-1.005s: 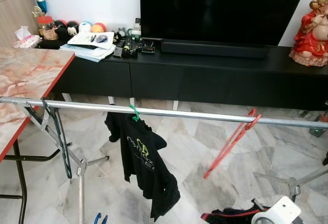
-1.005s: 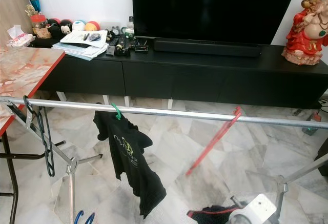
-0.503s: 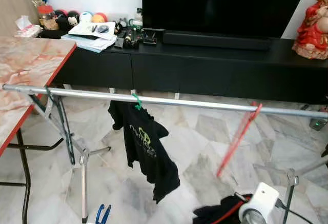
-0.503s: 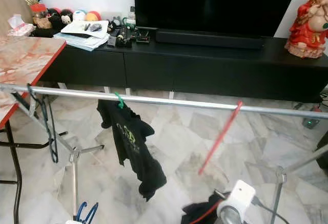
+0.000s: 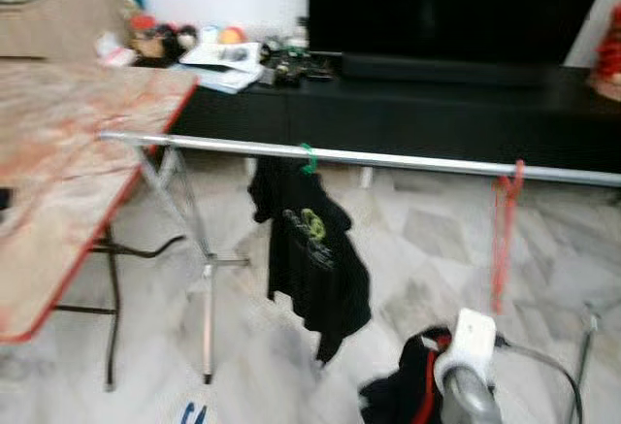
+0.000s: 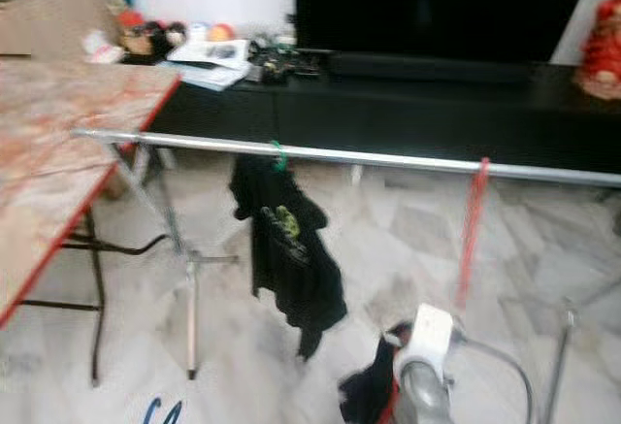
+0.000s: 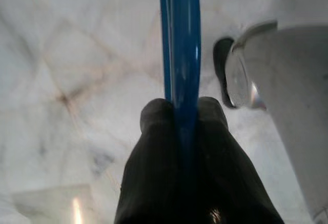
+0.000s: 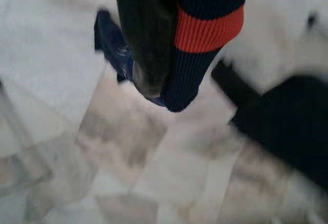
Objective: Hang hanger
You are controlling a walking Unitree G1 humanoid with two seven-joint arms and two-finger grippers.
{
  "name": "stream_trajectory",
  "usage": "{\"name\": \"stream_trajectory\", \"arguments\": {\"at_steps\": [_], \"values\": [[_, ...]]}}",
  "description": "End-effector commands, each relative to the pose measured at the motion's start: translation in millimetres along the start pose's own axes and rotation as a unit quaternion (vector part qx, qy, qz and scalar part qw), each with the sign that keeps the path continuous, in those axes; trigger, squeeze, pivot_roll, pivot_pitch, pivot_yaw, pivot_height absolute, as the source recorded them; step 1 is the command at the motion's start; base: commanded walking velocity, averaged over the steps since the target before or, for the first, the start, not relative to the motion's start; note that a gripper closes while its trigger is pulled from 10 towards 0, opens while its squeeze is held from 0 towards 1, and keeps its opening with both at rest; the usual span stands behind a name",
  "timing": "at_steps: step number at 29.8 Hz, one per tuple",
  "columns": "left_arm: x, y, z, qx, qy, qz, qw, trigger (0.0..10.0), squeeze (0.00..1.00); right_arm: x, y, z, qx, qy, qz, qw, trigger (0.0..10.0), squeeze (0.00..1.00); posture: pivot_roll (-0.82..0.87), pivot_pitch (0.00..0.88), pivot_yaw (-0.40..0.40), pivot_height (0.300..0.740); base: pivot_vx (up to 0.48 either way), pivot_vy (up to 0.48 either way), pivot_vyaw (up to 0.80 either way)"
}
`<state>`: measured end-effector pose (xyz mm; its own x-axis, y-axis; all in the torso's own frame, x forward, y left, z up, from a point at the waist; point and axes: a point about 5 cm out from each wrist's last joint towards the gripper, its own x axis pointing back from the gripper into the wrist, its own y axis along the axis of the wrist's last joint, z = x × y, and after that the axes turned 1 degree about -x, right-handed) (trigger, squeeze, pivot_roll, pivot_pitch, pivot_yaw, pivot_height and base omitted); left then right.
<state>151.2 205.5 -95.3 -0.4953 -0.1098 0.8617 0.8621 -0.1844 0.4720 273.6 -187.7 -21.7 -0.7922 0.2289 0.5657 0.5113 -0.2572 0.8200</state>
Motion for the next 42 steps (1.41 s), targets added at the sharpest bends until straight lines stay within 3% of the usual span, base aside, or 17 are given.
{"name": "stream_trajectory", "arguments": {"at_steps": [1, 14, 20, 26, 27, 30, 33, 39, 41, 42], "values": [[1.1, -8, -7.0, -0.006, -0.012, 0.015, 1.0, 10.0, 0.0, -1.4, 6, -4.2, 0.001, -0.003, -0.009, 1.0, 10.0, 0.0, 0.05, 0.055, -0.029, 0.74, -0.296, 0.0, 0.0], [0.9, -7, -5.7, -0.004, -0.008, 0.01, 1.0, 10.0, 0.0, -3.1, 13, 1.2, 0.008, 0.012, -0.016, 1.0, 10.0, 0.0, 0.05, 0.055, -0.028, 0.74, -0.297, 0.0, 0.0], [0.6, -1, 5.9, 0.004, 0.005, -0.009, 1.0, 10.0, 0.0, -3.6, 14, 8.1, 0.038, 0.032, -0.012, 0.999, 10.0, 0.0, 0.05, 0.056, -0.029, 0.74, -0.142, 0.0, 0.0], [-1.6, 36, 18.3, -0.011, 0.022, -0.083, 0.996, 10.0, 0.0, -5.5, 30, 17.8, 0.056, 0.063, -0.041, 0.996, 10.0, 0.0, 0.06, 0.057, -0.031, 0.74, 0.0, 0.0, 0.0], [-1.0, 56, 23.3, -0.017, 0.024, -0.123, 0.992, 10.0, 0.0, -6.3, 36, 20.4, 0.057, 0.072, -0.049, 0.995, 10.0, 0.0, 0.06, 0.057, -0.032, 0.74, 0.0, 0.0, 0.0], [1.4, 82, 29.4, -0.031, 0.026, -0.174, 0.984, 10.0, 0.0, -7.1, 44, 23.3, 0.062, 0.081, -0.061, 0.993, 10.0, 0.0, 0.06, 0.056, -0.032, 0.74, 0.0, 0.0, 0.0], [9.0, 120, 32.2, -0.04, 0.012, -0.246, 0.968, 10.0, 0.0, -8.3, 55, 26.6, 0.069, 0.09, -0.075, 0.991, 10.0, 0.0, 0.06, 0.055, -0.032, 0.74, 0.0, 0.0, 0.0], [9.0, 120, 32.2, -0.04, 0.012, -0.246, 0.968, 10.0, 0.0, -8.3, 55, 26.6, 0.069, 0.09, -0.075, 0.991, 10.0, 0.0, 0.06, 0.055, -0.032, 0.74, 0.0, 0.0, 0.0], [11.6, 130, 30.6, -0.043, -0.002, -0.264, 0.964, 10.0, 0.0, -8.5, 58, 28.1, 0.073, 0.094, -0.08, 0.99, 10.0, 0.0, 0.06, 0.054, -0.032, 0.74, 0.0, 0.0, 0.0], [19.3, 151, 20.2, -0.116, -0.092, -0.28, 0.949, 10.0, 0.0, -8.6, 68, 35.4, 0.109, 0.114, -0.094, 0.983, 10.0, 0.0, 0.07, 0.054, -0.037, 0.74, 0.0, 0.0, 0.0]]}}
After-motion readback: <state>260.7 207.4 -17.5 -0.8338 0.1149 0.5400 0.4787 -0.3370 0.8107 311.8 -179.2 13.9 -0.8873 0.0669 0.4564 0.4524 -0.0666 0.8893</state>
